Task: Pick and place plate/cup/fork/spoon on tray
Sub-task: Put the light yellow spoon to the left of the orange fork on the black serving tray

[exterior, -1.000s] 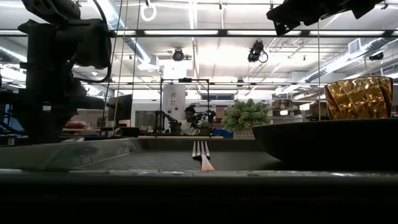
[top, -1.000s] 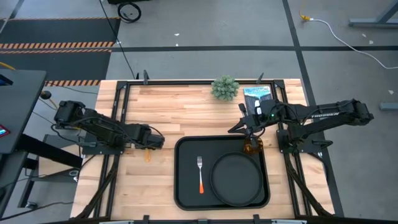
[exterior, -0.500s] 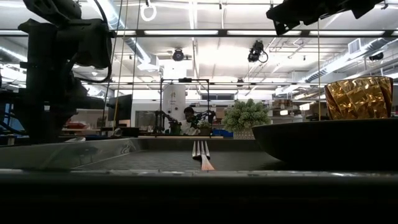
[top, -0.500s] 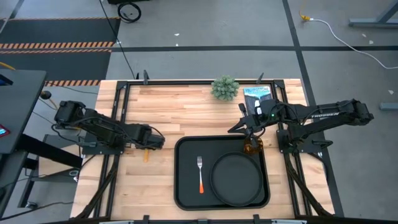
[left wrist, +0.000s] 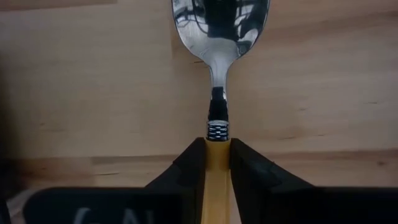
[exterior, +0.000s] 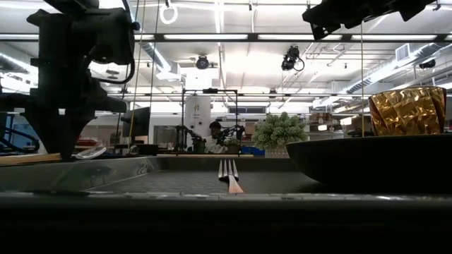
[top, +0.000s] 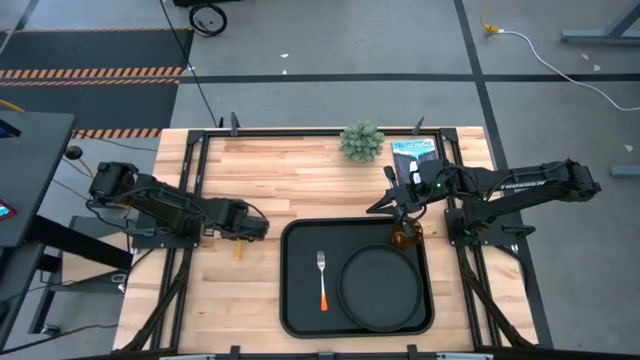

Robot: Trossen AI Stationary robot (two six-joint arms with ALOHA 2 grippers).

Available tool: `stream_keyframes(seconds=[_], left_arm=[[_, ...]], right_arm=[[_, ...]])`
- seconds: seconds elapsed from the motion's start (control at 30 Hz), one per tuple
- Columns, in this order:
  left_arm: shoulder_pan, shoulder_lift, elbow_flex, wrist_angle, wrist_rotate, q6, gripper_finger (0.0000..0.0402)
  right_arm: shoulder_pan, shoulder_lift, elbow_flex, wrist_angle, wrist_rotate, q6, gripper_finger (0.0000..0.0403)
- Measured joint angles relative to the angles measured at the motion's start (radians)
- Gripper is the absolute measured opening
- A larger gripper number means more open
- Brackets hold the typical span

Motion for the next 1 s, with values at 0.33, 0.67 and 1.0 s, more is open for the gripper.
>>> stream_keyframes(seconds=[0.33,0.67,1.0], left_arm=[[0.000,-0.002,0.011,0.001,-0.009,0.010,0.0068],[0.000,-0.002,0.012,0.080,-0.014,0.010,0.0070],[-0.041,-0.002,0.012,0.263,-0.033,-0.025,0.0070]], right_arm=[[0.000,0.000,0.000,-0.001,0.000,-0.001,0.0012],[0.000,0.000,0.000,-0.001,0.000,-0.002,0.0012],[0.000,0.000,0.000,-0.001,0.000,-0.002,0.0012]])
